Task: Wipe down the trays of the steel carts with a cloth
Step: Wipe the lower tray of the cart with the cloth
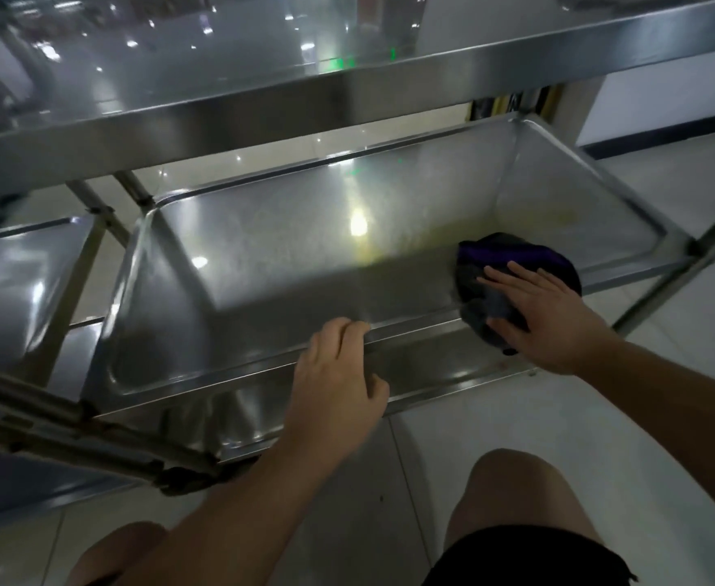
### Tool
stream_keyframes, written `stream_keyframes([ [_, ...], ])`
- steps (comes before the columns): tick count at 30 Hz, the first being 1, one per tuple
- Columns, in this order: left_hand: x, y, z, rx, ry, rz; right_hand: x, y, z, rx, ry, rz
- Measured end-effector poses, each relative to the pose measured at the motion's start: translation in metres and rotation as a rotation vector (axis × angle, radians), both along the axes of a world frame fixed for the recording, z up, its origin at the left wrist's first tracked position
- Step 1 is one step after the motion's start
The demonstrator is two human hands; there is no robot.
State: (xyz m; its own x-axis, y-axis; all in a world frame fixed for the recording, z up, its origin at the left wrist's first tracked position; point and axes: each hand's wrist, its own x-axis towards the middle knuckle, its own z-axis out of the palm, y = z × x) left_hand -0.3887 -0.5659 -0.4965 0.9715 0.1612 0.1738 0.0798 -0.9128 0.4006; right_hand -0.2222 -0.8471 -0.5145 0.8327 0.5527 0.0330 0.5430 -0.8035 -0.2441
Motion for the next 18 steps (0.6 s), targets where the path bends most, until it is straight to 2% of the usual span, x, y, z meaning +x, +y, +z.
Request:
stream_keyframes([
  [9,0.055,-0.061,-0.009,0.120,0.027,-0.305,0.027,-0.055,0.002,0.008,-0.009,-0.072],
  [18,0.118,-0.107,-0.019,0.273,0.057,-0.479,0.062,-0.117,-0.004,-0.035,0.009,-0.245],
])
